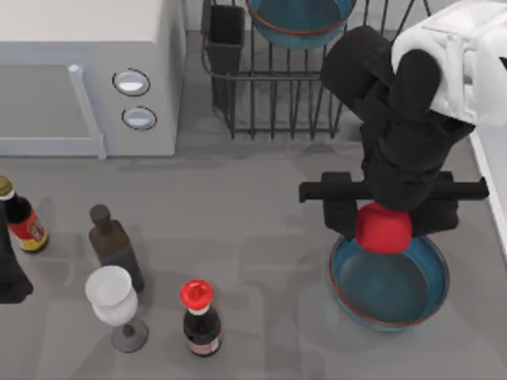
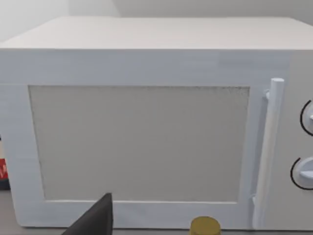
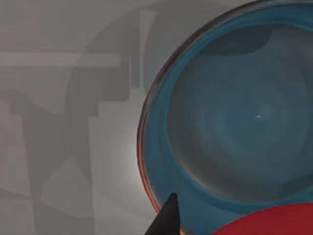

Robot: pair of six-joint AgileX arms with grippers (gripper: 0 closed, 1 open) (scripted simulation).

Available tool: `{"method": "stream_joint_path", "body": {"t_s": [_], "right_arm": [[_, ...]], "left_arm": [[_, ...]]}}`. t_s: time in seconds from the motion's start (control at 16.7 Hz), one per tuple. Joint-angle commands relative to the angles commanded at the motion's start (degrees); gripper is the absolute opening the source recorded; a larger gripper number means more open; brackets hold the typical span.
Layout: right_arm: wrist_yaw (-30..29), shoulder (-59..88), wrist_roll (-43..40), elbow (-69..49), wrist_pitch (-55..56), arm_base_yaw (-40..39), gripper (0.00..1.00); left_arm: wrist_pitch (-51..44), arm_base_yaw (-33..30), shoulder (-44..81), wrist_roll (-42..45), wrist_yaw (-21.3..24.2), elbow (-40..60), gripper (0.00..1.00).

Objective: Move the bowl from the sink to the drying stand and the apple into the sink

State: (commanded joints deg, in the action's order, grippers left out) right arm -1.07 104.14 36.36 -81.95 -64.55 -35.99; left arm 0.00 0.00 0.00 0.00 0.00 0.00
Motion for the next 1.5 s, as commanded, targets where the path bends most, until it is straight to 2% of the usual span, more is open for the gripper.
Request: {"method": "stream_joint_path", "body": {"t_s": [0.24, 0.6, 1.14, 1.5], "right_arm": [[0.4, -1.0, -3.5, 3.7, 8.3, 5.1, 0.0], [4.2, -3.0, -12.6, 16.8, 34.6, 19.9, 0.0], [18.4, -6.0, -25.5, 41.8, 81.7, 47.7, 0.0], [27.0, -13.8, -32.6, 48.0, 108.7, 61.7, 0.0]], "left_arm": [[0.0, 0.0, 0.0, 0.0, 0.0, 0.0, 1.0], [0.0, 0.0, 0.0, 0.0, 0.0, 0.0, 1.0], [0.0, 0.0, 0.0, 0.0, 0.0, 0.0, 1.0], [0.0, 0.0, 0.0, 0.0, 0.0, 0.0, 1.0]]}}
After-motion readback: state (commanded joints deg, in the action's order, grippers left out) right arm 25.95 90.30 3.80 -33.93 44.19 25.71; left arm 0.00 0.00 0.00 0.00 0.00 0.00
